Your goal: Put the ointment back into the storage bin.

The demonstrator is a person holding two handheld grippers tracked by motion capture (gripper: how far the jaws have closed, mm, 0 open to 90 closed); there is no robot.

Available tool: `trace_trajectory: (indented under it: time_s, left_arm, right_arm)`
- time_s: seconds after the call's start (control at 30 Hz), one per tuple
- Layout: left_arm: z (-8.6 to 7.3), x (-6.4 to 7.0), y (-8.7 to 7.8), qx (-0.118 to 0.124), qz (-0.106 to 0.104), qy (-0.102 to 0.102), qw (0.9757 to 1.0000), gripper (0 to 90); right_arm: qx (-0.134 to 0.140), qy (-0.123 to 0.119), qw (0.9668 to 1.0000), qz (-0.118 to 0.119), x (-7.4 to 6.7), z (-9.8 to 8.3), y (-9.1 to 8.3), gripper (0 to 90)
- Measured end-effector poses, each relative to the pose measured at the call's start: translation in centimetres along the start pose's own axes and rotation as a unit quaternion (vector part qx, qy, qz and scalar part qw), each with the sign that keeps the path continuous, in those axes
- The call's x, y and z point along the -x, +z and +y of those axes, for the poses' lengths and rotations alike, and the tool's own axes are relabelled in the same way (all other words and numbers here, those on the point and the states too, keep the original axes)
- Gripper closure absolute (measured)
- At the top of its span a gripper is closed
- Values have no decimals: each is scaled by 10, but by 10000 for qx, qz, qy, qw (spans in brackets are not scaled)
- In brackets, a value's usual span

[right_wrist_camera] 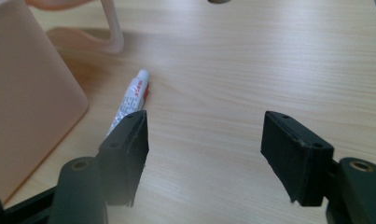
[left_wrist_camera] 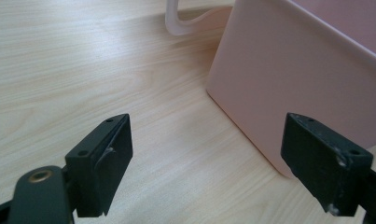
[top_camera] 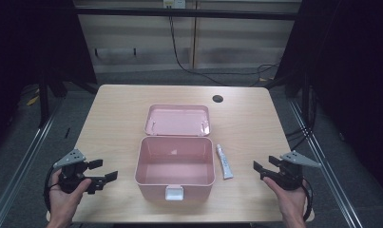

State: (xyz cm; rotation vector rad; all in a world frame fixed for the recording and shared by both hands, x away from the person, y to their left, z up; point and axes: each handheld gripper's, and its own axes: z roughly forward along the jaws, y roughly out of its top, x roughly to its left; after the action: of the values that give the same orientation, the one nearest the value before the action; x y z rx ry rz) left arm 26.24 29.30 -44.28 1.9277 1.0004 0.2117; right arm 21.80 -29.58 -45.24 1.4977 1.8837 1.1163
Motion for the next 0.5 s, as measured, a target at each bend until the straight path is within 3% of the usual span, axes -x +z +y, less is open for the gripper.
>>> trace_trajectory:
  time_s: [0.07,0.1,0.2,0.3,0.5]
  left_arm:
    - [0,0,0,2,1,0,10000,168]
    - [0,0,0,2,2,-1,10000,168]
    - [0,0,0,17,-4,10,10000,168]
    - [0,0,-1,18,1,17,10000,168]
    - [0,0,0,3,-2,-6,10000,168]
  right_arm:
    - [-29,-11,10000,6,-1,1,0,325]
    - [-62,156,9997,150,-2,2,-1,337]
    - [-123,123,9996,211,-3,3,-2,356]
    - [-193,144,9988,426,-6,6,-4,405]
    - [-539,115,9959,710,-12,13,-1,486]
